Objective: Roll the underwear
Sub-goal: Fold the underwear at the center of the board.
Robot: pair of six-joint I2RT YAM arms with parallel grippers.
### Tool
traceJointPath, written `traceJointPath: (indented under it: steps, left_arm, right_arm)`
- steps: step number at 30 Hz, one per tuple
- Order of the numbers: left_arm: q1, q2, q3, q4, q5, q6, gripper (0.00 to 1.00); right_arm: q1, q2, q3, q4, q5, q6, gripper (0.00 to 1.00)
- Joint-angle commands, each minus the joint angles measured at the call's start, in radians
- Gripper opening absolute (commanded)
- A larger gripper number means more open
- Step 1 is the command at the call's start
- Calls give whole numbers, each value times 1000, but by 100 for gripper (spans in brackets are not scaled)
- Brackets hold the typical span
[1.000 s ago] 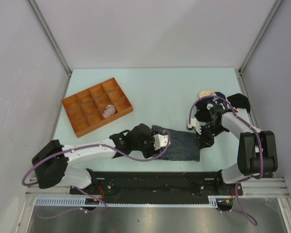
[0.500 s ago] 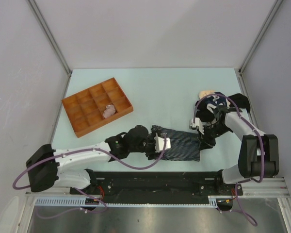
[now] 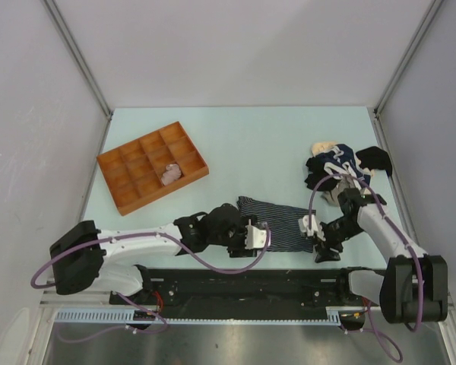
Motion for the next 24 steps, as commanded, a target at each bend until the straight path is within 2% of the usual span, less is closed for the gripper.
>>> traceJointPath:
  steps: [1,8,16,19,24]
  left_arm:
    - [-29,14,-15,-3,-10,62,69]
    - [-58,77,-13,6,-78,98,69]
    - [-61,112,-55,69,-107,96,68]
    - [-61,138,-64,86,-134,98,65]
    - [-64,189,-61,112,-186,109,58]
  right_arm:
    - [16,-120,-82,133,14,-24,66]
    - [51,-137,-138,240,16,14,66]
    - [143,-118,-196,381,122,126,61]
    - [174,-114,-217,423,162,143,57]
    - [185,-114,-230,446,186,158,41]
